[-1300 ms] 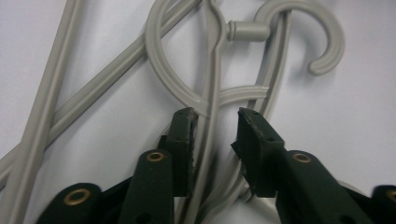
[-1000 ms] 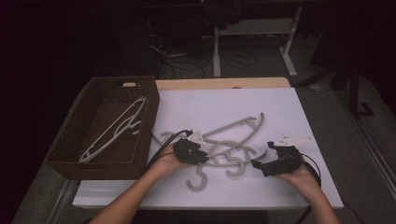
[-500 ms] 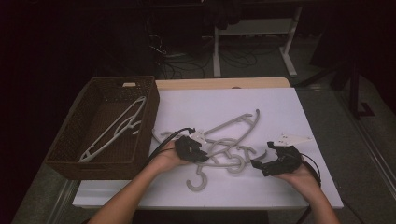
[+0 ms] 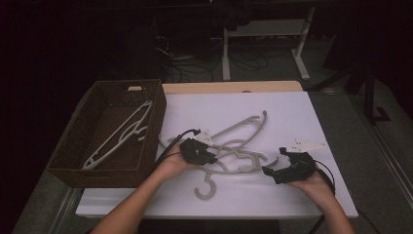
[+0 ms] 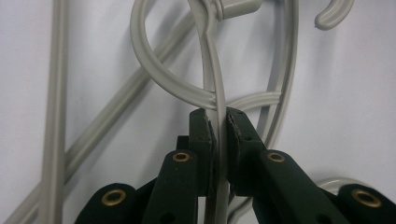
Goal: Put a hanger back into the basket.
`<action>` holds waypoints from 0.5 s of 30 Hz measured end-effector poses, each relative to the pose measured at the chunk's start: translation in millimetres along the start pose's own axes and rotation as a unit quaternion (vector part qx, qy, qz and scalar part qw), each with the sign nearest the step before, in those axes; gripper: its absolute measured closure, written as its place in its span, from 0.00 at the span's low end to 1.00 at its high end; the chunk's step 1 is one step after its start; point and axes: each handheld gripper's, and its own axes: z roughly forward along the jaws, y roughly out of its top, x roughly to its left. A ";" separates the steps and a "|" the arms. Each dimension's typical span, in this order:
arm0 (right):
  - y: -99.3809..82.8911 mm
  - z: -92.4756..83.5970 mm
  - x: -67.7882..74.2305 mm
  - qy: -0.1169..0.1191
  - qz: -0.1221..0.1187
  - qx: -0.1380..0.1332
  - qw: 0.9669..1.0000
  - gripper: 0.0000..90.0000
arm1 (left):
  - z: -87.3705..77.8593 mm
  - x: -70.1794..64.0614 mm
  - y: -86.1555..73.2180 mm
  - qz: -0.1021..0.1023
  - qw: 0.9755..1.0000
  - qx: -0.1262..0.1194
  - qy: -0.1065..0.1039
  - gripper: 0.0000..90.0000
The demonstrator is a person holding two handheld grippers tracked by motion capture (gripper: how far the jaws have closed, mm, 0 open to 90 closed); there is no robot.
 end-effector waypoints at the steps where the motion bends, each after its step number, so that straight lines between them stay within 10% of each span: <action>1: 0.0 0.0 0.0 0.000 0.000 0.000 1.000 0.01 | -3.1 0.0 1.2 -0.006 1.000 -0.002 -0.001 0.92; 15: -0.1 -0.4 0.0 0.001 0.000 -0.001 1.000 0.01 | -57.9 -0.2 29.5 -0.044 0.998 -0.042 0.025 0.91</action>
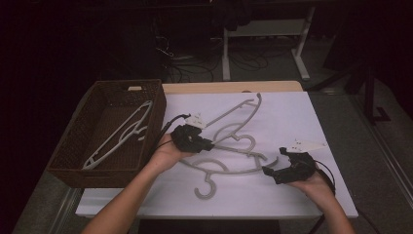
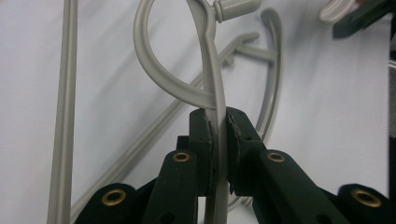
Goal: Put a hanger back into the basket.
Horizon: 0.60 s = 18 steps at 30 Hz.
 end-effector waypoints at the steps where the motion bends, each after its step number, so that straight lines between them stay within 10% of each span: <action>1: 0.0 0.1 0.1 0.000 0.000 0.000 1.000 0.01 | -4.7 0.3 2.3 0.001 1.000 -0.001 0.002 0.91; 18: 0.1 0.3 0.5 0.000 -0.001 0.001 1.000 0.01 | -99.2 14.9 12.9 -0.013 0.999 -0.037 0.013 0.91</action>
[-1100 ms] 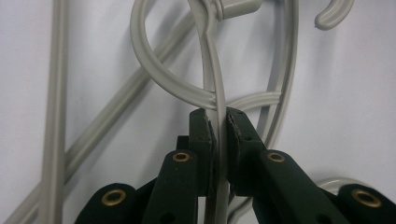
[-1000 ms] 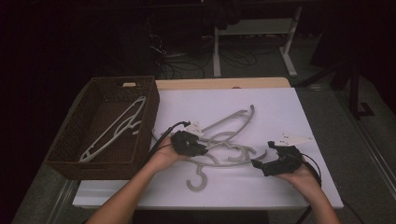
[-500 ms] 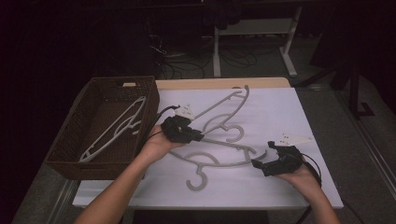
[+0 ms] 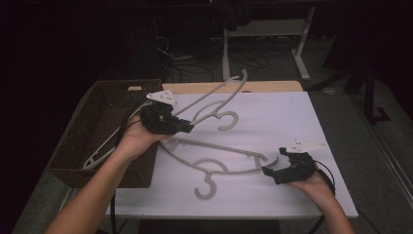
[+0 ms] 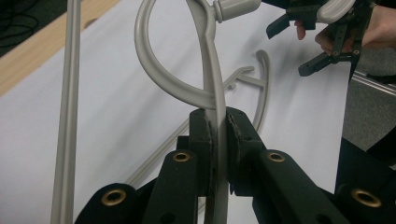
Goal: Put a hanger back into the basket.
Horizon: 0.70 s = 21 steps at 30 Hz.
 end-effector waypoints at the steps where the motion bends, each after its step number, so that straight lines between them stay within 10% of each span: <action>1: 0.0 0.1 0.0 0.000 0.000 0.000 1.000 0.01 | -5.8 1.7 -1.5 0.000 1.000 0.000 0.003 0.91; 21: 0.2 -0.8 -0.9 -0.004 0.004 -0.004 1.000 0.01 | -93.6 43.7 -69.9 -0.052 0.995 -0.011 0.088 0.91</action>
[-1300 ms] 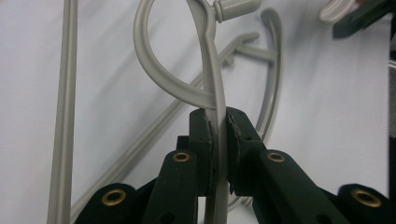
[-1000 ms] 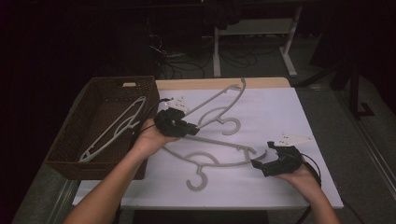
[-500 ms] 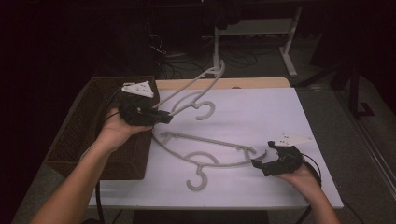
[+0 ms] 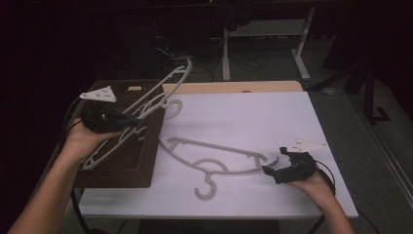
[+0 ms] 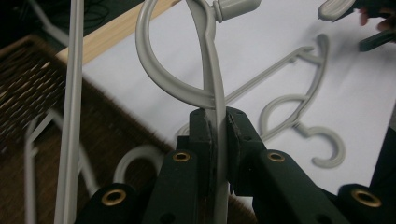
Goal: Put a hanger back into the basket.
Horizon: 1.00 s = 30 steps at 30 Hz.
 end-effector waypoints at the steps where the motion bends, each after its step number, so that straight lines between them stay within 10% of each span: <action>1: 0.0 0.3 0.0 0.000 0.000 -0.001 1.000 0.01 | -6.4 6.7 -9.2 -0.008 1.000 0.002 0.008 0.91; 16: 0.2 1.4 -0.2 -0.003 0.002 0.001 1.000 0.01 | -32.8 45.6 -70.9 -0.072 0.997 0.014 0.033 0.91; 30: 0.4 1.7 -0.4 -0.005 0.003 0.001 1.000 0.01 | -27.2 56.6 -93.2 -0.077 0.996 0.047 0.027 0.91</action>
